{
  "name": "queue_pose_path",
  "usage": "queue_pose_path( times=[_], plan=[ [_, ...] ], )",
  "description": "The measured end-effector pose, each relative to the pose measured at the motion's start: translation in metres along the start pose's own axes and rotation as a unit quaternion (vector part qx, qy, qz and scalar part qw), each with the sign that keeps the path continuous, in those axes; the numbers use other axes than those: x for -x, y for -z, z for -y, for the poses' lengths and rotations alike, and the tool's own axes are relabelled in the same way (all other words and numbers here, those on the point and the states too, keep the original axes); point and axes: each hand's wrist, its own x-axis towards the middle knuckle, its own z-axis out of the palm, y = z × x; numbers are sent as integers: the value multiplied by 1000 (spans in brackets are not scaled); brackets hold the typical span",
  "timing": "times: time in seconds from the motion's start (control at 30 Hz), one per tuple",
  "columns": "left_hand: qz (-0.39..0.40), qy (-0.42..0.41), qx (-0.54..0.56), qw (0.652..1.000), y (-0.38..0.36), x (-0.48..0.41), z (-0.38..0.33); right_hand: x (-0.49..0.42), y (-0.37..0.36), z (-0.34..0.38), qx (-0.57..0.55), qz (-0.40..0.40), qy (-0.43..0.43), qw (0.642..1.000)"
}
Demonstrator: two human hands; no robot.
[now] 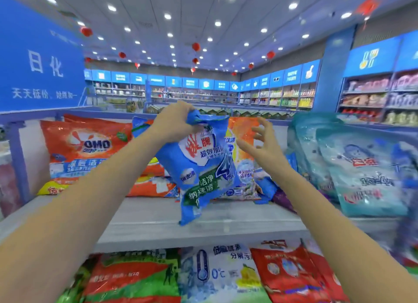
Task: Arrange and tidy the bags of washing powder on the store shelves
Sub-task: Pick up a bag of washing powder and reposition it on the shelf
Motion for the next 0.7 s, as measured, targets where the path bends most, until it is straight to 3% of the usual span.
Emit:
queue_pose_path(
  times=[0.13,0.23,0.37,0.47,0.53,0.6,0.7],
  plan=[
    [72,-67,-113,989,-8,-25,-13,-21,5,16,-27,52,28,998],
    [100,-95,-160,978,-14,-34,-12,-34,-3,15,-19,34,54,998],
    [40,-106,-257,960,-19,-35,-1,-47,-18,7,-38,-26,49,998],
    [-79,-115,-279,950,-28,-19,26,-52,-30,-5,-55,-30,5,998],
    [-174,-44,-199,963,-36,0,50,-55,-32,-19,-74,-43,-22,996],
    [-209,96,-10,973,-50,20,58,-57,-31,-26,-104,-40,-36,993],
    [-119,270,278,914,-85,36,55,-57,-32,-26,-134,-26,-25,990]
  ],
)
